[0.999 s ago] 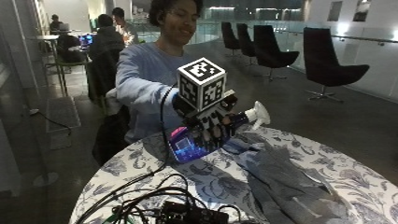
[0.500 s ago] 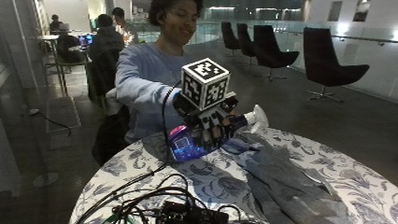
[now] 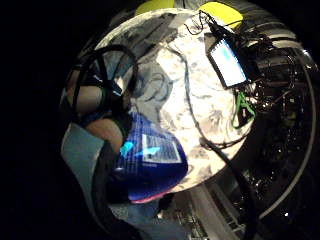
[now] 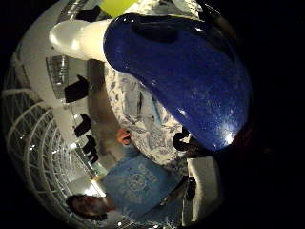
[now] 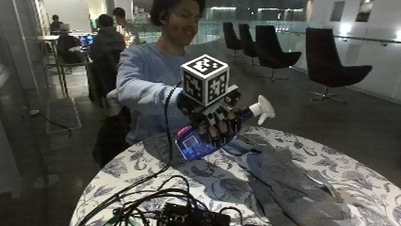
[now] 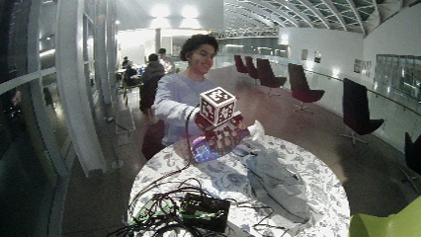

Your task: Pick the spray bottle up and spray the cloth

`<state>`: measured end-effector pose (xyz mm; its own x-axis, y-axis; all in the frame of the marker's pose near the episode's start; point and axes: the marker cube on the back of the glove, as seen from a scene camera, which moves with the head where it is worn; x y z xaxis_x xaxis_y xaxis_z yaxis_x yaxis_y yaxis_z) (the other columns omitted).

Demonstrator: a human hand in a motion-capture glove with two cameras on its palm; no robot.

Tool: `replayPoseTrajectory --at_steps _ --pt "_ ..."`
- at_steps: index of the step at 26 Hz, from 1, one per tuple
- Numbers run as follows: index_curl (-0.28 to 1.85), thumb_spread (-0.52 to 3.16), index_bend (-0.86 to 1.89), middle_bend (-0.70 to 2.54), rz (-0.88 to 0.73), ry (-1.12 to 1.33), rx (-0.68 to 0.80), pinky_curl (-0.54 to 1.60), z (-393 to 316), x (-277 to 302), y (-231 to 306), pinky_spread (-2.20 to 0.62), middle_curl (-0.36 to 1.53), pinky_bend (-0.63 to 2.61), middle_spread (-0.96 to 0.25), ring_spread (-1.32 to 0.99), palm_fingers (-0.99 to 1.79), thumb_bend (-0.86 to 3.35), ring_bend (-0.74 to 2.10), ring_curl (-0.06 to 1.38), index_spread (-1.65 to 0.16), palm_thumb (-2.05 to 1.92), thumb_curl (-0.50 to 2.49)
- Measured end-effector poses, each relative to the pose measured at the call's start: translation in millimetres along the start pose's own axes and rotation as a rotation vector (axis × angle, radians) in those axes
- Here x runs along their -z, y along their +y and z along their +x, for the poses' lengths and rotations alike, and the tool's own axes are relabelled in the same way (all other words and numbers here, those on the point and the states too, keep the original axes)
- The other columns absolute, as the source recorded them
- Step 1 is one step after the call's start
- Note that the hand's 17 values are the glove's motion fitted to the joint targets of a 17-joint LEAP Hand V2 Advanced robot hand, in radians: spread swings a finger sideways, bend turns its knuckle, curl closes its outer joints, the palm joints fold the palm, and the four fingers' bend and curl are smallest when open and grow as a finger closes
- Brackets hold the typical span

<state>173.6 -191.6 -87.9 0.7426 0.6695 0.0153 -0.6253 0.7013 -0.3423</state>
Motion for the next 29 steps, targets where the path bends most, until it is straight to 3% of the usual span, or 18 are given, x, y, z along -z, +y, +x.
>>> replayPoseTrajectory --at_steps 7,12,21,29 --pt "0.14 0.81 0.06 0.29 0.272 -0.33 0.192 0.37 -59 12 14 0.13 0.42 0.38 -0.04 0.0 1.01 -0.03 0.6 0.37 -0.28 0.95 0.58" --pt "0.14 0.81 0.06 0.29 0.377 -0.624 0.338 0.37 -127 -9 14 0.13 0.42 0.38 -0.04 0.0 1.01 -0.03 0.6 0.37 -0.28 0.95 0.58" --pt "0.15 0.81 0.08 0.28 0.299 -0.843 0.474 0.37 -250 -114 -23 0.15 0.42 0.36 -0.04 0.0 0.98 -0.03 0.58 0.36 -0.29 0.94 0.58" --pt "0.16 0.82 0.08 0.28 0.261 -0.845 0.505 0.37 -283 -174 -38 0.16 0.42 0.35 -0.05 0.0 0.94 -0.03 0.56 0.36 -0.29 0.95 0.57"
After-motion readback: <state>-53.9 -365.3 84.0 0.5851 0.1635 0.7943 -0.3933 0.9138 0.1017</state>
